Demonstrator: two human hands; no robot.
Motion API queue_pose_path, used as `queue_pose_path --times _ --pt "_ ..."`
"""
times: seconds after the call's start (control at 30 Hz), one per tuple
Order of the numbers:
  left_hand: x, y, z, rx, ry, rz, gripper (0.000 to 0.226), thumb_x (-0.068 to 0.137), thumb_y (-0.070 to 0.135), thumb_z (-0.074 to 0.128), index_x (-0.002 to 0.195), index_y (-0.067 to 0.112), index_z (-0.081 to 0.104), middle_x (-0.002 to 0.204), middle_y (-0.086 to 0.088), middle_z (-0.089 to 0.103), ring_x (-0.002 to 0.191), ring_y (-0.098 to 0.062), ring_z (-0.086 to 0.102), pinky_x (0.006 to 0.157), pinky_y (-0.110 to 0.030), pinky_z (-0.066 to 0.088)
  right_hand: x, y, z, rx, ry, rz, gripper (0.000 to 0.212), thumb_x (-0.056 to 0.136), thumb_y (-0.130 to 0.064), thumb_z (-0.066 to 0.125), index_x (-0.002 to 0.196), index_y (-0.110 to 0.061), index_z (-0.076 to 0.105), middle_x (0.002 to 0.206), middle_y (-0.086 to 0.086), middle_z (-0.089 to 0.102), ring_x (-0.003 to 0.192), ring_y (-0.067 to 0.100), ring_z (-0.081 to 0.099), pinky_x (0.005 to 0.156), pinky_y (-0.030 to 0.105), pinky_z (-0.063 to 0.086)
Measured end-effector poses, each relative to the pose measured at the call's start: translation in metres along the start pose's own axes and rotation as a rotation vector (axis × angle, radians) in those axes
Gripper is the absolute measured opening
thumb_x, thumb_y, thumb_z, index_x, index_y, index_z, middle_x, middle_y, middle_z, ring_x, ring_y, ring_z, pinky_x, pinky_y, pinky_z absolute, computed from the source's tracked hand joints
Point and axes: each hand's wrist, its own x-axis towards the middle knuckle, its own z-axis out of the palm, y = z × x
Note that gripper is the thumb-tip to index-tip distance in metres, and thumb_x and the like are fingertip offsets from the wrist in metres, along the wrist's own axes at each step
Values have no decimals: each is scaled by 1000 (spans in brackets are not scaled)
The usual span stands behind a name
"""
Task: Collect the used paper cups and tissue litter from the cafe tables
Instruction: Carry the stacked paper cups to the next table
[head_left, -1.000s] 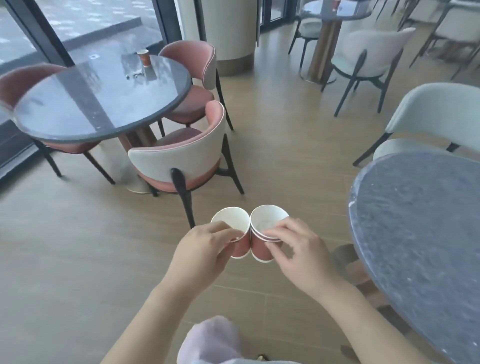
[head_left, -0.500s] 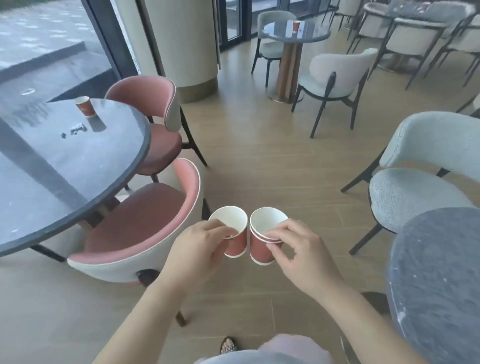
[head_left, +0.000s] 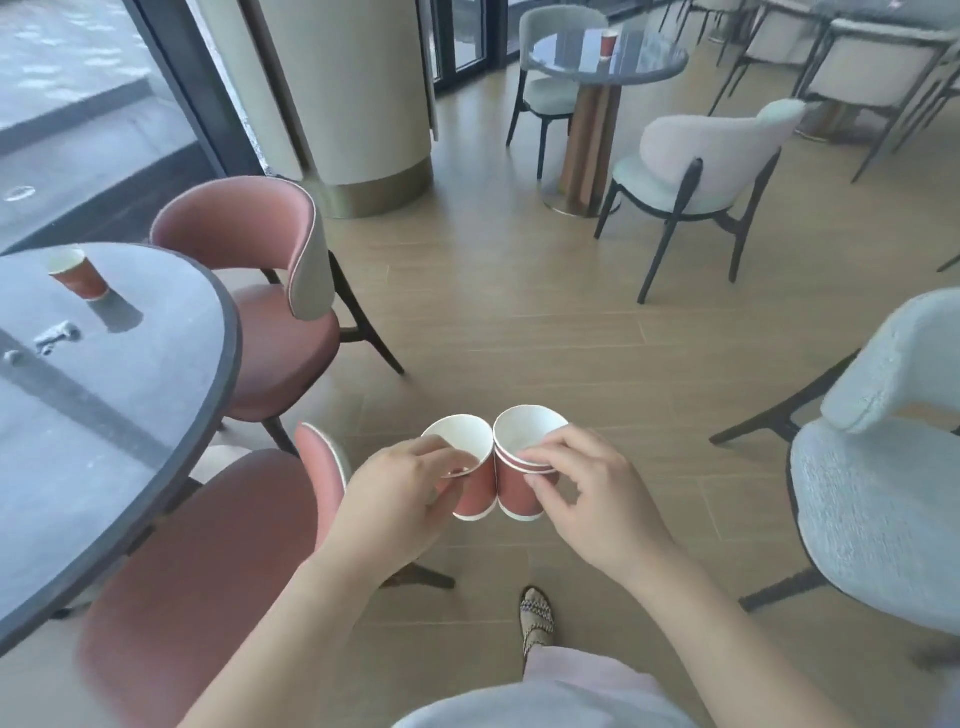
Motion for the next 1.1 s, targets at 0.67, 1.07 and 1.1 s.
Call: queue_pose_path --times 0.67,1.07,1.1 --pt "270 -168 -14 -48 187 -360 20 79 10 65 93 24 72 89 11 68 78 -17 66 62 -37 54 357 101 76 51 -214 -174 19 76 -4 71 92 -14 71 89 -3 64 88 17 58 77 15 38" --pt "324 -332 -116 75 372 -623 25 72 7 72 87 27 72 83 15 67 51 -5 44 50 -21 41 574 24 223 171 -352 -534 22 73 -2 73 88 -17 71 87 -3 62 84 18 58 75 14 38" --pt "322 -339 -120 75 380 -653 25 72 6 71 87 27 71 83 15 66 50 -5 44 50 -20 40 584 18 235 188 -373 -561 22 73 -1 73 88 -17 71 87 -3 62 84 18 57 77 13 37"
